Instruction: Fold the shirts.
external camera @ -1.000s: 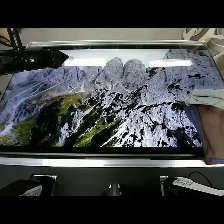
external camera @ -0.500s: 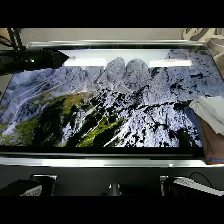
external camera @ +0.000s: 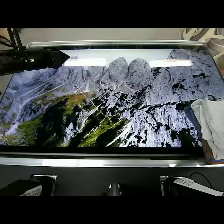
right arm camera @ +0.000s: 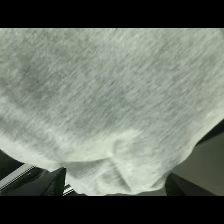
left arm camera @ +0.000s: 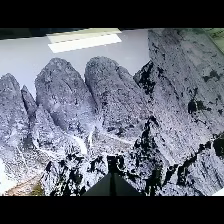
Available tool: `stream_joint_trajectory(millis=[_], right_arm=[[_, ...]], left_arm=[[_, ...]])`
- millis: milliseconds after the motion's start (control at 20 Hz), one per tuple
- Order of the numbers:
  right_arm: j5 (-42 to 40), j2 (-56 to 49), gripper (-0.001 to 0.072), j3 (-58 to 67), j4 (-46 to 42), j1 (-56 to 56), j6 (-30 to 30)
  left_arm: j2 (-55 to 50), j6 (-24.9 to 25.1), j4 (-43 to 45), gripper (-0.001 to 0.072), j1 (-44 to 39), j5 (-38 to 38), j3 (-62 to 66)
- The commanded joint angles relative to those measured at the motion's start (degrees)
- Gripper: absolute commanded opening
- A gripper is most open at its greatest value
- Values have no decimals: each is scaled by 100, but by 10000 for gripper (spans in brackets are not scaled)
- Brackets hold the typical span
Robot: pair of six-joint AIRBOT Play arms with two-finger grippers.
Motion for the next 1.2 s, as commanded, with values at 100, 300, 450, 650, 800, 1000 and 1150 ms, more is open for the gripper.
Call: stream_joint_trajectory(millis=[100,300,450,650,800,1000,1150], right_arm=[[-1816,310,657,732,330,146,-640],[-3261,752,633,1624,673,1617,-1366],[-2334,723,514,1604,647,3300,-680],[-619,92,589,1292,581,5281,-673],[4,-61,589,1069,564,5786,-765],[177,-61,584,1034,254,5770,-507],[175,-61,568,1034,240,5770,-507]], left_arm=[[-7,-105,-737,22,-15,529,120],[-577,-1062,2260,20,-522,-393,1202],[-1257,-1572,4310,24,-809,-2142,1556],[-1965,-1786,3941,584,-807,-4315,1366],[-1403,-2465,3805,567,-807,-3069,470],[-1150,-2704,3814,565,-807,-2391,195],[-1158,-2706,3810,566,-804,-2389,195]])
